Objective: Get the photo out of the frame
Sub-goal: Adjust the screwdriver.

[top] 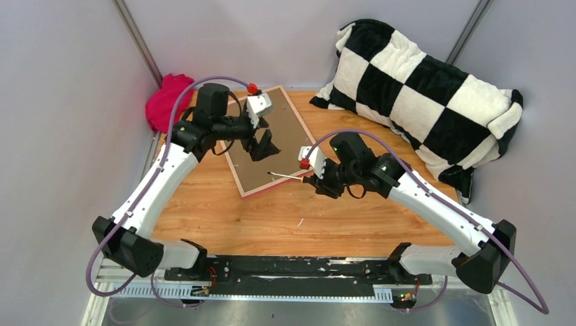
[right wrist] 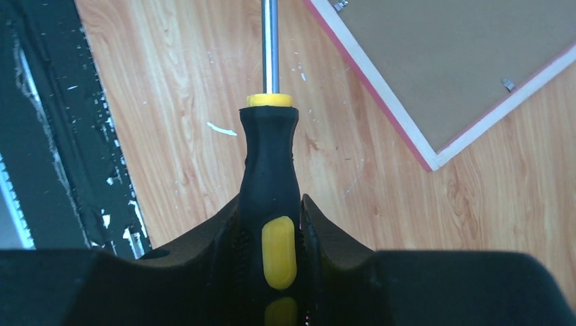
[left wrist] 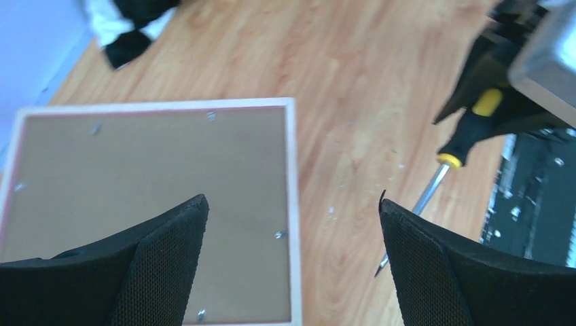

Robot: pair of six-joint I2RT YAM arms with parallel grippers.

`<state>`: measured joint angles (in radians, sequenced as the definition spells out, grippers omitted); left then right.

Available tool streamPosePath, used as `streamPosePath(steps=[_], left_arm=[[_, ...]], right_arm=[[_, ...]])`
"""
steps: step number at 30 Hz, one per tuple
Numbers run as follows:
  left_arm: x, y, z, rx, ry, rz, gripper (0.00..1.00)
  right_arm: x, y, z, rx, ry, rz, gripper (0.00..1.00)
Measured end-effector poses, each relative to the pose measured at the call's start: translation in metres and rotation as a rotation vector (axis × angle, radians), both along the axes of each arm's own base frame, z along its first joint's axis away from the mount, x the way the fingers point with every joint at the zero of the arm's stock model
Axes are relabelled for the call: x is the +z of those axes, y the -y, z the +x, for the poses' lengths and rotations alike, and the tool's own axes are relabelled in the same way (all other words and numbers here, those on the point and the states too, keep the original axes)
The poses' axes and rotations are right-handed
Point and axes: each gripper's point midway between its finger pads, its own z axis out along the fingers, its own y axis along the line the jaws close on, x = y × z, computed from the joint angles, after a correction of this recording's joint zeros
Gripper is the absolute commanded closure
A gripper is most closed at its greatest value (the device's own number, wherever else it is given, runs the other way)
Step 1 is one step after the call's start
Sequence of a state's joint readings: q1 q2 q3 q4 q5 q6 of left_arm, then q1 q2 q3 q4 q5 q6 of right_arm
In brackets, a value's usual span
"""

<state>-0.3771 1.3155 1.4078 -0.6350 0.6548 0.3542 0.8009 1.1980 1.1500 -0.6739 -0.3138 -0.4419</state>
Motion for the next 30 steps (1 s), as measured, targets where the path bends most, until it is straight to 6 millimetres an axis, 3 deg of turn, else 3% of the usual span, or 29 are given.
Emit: streamPosePath(steps=[4,10,15,30], left_arm=[[-0.01,0.026,-0.025,-0.145,-0.022,0.005,0.04],[-0.032,0.05,-0.057,-0.297,-0.119,0.002,0.04],[-0.038,0.072,-0.081,-0.406,-0.183,-0.019,0.05],[-0.058,0.102,-0.097,-0.493,-0.336,-0.021,0.17]], right_arm=[[0.008,0.002,-0.009,0.044,-0.009,0.034,1.0],[0.027,0.009,-0.014,0.077,0.03,0.097,1.0],[0.024,0.012,-0.016,0.089,0.026,0.102,1.0],[0.022,0.015,-0.015,0.081,0.033,0.112,1.0]])
